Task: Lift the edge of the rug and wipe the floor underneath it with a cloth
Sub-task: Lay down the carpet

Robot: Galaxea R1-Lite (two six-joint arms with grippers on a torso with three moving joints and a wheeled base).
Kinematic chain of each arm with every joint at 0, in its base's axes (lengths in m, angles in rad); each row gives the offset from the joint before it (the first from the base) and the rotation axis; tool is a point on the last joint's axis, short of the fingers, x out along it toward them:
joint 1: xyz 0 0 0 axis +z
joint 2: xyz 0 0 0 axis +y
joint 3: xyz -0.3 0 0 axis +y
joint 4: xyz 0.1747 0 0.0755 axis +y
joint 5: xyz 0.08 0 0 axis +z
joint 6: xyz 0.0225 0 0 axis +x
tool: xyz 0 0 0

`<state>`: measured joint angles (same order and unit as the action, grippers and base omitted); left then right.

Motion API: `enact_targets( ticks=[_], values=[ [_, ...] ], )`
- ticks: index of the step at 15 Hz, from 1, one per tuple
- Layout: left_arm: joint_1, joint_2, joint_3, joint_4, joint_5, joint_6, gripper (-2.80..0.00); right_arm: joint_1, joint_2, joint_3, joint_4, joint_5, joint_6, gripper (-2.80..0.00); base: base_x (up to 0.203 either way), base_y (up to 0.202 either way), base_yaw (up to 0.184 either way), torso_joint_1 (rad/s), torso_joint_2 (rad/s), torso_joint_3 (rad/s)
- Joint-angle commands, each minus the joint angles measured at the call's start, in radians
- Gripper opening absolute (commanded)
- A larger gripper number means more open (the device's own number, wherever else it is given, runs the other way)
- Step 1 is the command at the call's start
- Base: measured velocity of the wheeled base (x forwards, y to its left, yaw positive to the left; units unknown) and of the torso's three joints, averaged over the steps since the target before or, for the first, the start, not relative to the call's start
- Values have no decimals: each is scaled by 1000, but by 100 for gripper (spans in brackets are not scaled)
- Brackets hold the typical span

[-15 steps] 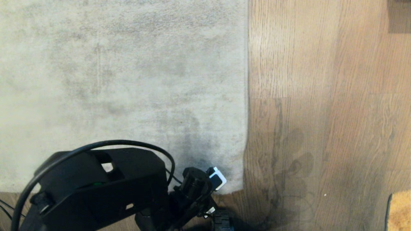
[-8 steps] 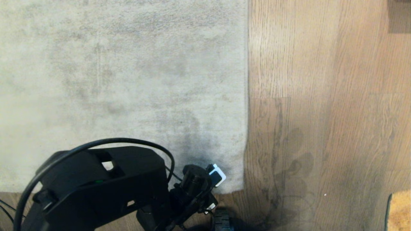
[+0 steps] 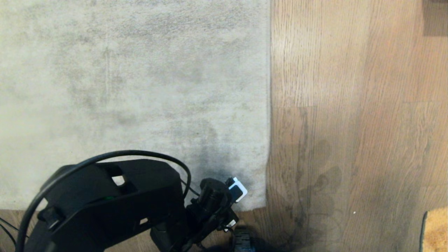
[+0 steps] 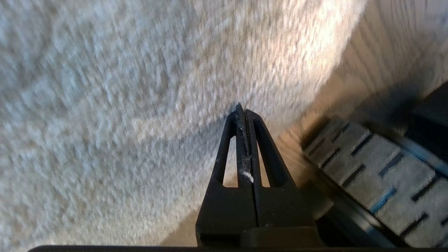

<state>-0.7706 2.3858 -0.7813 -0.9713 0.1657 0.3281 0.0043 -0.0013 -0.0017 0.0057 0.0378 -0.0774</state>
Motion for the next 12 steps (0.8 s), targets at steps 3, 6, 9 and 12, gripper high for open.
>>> enact_targets(
  ticks=[3, 6, 9, 12],
  values=[
    [1, 36, -60, -6, 3, 27, -280, 0, 1, 0, 0, 1, -2, -280, 0, 0, 0, 0, 0, 0],
    [1, 62, -102, -7, 1, 50, -280, 0, 1, 0, 0, 1, -1, -280, 0, 0, 0, 0, 0, 0],
    [1, 78, -105, -23, 1, 57, -280, 0, 1, 0, 0, 1, -1, -280, 0, 0, 0, 0, 0, 0],
    [2, 92, -104, -50, 1, 68, -280, 0, 1, 0, 0, 1, -1, -280, 0, 0, 0, 0, 0, 0]
  ],
)
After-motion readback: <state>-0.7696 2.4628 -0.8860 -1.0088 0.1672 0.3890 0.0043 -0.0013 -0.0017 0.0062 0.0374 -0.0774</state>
